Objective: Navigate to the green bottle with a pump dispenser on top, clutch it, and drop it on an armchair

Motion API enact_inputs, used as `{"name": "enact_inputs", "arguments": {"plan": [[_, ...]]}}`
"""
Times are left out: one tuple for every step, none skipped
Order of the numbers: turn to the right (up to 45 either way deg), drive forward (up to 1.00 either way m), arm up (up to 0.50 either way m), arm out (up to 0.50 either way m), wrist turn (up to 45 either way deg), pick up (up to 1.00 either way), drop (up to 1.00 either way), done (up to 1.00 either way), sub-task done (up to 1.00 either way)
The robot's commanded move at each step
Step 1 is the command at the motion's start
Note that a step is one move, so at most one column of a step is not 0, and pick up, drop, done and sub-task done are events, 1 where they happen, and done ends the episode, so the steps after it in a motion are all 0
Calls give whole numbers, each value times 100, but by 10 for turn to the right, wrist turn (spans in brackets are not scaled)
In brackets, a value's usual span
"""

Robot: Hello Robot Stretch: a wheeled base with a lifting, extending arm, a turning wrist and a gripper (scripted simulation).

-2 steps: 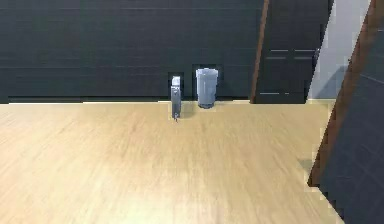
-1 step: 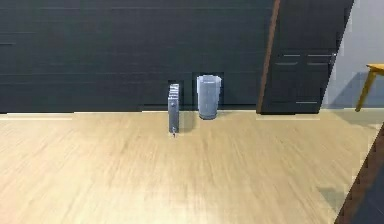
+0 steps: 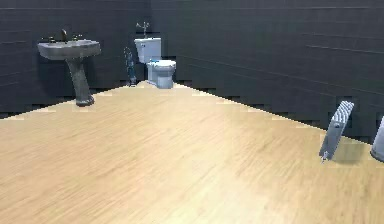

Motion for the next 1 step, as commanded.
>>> {"name": "enact_inputs", "arguments": {"plan": [[-330, 0, 0, 0, 0, 0, 0, 0, 0]]}}
